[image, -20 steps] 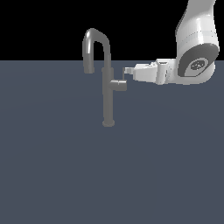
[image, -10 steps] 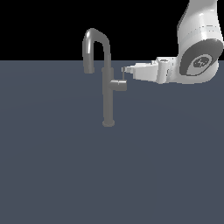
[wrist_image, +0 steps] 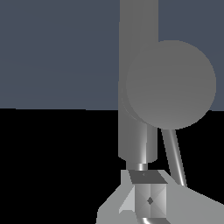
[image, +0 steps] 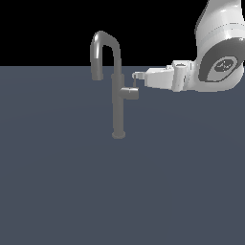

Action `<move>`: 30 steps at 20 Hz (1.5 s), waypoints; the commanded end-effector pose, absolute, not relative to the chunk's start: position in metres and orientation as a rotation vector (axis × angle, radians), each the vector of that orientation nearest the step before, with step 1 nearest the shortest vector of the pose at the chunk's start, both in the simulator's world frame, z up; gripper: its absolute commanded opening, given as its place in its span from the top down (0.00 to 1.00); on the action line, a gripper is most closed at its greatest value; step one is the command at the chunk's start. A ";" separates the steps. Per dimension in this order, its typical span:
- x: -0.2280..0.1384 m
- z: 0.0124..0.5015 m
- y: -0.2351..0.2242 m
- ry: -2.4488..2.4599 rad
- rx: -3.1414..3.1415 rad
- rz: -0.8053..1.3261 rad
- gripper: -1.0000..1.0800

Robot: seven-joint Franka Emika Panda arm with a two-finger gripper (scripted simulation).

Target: Turn on the faucet by rotating a designated handle.

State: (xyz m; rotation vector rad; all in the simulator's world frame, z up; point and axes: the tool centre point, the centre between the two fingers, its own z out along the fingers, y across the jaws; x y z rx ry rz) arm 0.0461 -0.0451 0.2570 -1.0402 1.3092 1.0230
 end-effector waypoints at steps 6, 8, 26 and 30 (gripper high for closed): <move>0.020 0.258 -0.039 1.305 -1.042 1.033 1.00; 0.027 0.261 -0.041 1.303 -1.045 1.020 1.00; -0.023 0.212 -0.029 1.305 -1.042 1.033 1.00; -0.015 0.220 -0.031 1.285 -1.055 1.012 1.00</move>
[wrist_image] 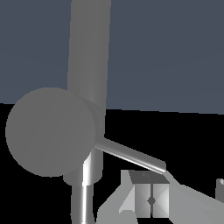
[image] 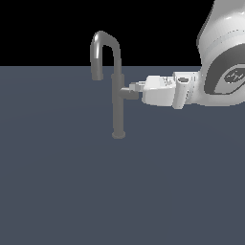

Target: Turn on the faucet by rotating a designated handle.

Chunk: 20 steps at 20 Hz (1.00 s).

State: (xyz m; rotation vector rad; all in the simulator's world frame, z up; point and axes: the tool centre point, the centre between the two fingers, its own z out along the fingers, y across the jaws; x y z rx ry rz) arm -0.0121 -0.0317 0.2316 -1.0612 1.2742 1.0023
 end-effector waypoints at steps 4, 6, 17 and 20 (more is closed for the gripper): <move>-0.020 0.193 -0.030 1.298 -1.046 1.027 1.00; -0.022 0.180 -0.029 1.305 -1.042 1.033 1.00; -0.008 0.159 -0.032 1.300 -1.045 1.029 1.00; 0.000 0.191 -0.035 1.246 -1.073 1.000 1.00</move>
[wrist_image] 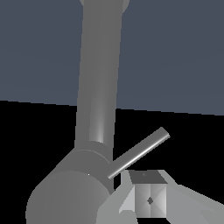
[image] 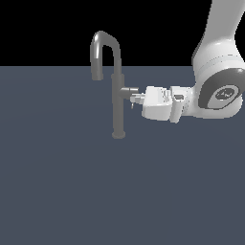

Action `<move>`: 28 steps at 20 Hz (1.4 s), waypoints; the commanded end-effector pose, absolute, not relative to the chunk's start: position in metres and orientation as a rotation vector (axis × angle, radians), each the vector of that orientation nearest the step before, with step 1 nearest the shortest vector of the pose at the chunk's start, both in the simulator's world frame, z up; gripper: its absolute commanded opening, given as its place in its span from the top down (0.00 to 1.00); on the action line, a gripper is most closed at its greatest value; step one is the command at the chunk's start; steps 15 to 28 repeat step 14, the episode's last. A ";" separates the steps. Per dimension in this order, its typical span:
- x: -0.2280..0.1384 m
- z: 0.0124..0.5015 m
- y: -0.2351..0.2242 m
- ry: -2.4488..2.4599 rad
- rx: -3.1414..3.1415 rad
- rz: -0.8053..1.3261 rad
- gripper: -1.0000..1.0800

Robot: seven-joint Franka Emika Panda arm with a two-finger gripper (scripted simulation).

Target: Turn on the faucet by rotating a designated handle.

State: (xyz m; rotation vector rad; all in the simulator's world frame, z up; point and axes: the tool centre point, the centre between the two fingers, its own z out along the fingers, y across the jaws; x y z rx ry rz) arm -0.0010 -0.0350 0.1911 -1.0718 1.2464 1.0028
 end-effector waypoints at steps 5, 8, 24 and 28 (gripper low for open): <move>0.008 0.170 -0.036 1.268 -1.061 1.013 1.00; 0.012 0.158 -0.037 1.282 -1.054 1.020 1.00; 0.019 0.137 -0.039 1.303 -1.043 1.032 1.00; 0.019 0.137 -0.039 1.303 -1.043 1.032 1.00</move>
